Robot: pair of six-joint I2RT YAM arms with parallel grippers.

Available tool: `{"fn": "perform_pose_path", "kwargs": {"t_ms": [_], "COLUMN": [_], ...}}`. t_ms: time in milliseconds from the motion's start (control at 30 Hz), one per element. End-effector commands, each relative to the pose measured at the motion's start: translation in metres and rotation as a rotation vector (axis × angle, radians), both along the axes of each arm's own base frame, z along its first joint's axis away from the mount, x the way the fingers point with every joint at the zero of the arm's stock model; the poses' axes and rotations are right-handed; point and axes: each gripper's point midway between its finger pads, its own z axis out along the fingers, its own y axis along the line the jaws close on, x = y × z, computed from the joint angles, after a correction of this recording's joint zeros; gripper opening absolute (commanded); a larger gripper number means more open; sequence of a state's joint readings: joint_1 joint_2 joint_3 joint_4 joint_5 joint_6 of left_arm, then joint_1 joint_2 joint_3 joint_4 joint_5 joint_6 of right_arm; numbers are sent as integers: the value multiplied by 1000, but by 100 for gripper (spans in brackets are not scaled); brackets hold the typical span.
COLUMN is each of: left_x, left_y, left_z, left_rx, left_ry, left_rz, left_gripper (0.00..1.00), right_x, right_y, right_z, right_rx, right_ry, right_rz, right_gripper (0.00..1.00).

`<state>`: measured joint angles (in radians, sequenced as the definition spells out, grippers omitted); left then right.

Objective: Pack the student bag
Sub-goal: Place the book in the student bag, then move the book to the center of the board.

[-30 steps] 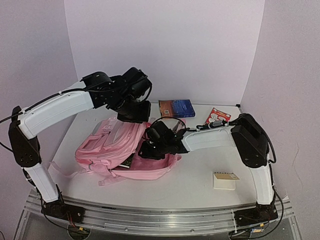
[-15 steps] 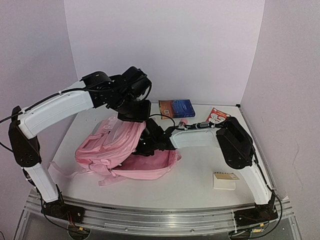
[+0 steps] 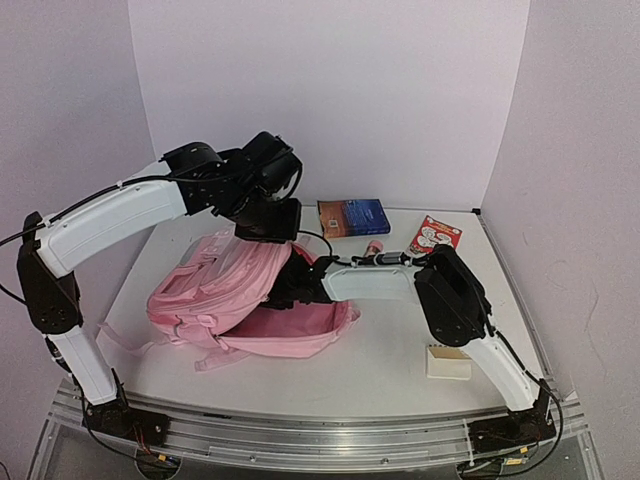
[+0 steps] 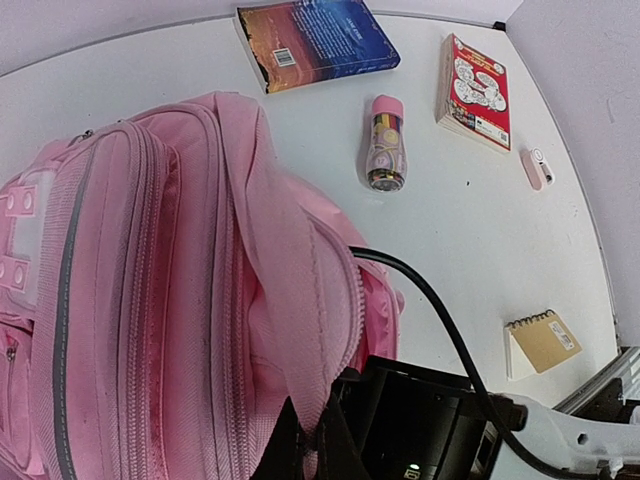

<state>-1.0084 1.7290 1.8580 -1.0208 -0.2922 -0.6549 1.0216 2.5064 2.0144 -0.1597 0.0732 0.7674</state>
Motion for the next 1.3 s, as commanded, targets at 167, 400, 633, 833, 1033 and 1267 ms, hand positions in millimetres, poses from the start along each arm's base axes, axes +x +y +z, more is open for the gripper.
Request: {"fn": "perform_pose_path", "kwargs": {"t_ms": [167,400,633,833,1033,1267], "left_x": [10,5,-6,-9,11,73], "left_y": [2,10,-11,-52,-110,-193], "left_z": [26,12,-23,-51,-36,-52], "left_rx": [-120,-150,-189,-217,-270,-303], "left_ry": [-90,-89,-38,22,-28,-54], "left_rz": [64,61,-51,-195,-318,-370], "left_gripper": [0,0,5,28,99,100], "right_x": [-23,-45,-45,-24,-1,40], "right_y": [-45,-119,-223,-322,-396,-460], "right_z": [43,82,110,128,138,109], "right_rx": [-82,-119,-175,-185,-275,-202], "right_ry": [-103,-137,-195,-213,-280,-87], "right_rz": [-1,-14,-184,-387,-540,-689], "right_gripper": [50,57,65,73,87,91]}}
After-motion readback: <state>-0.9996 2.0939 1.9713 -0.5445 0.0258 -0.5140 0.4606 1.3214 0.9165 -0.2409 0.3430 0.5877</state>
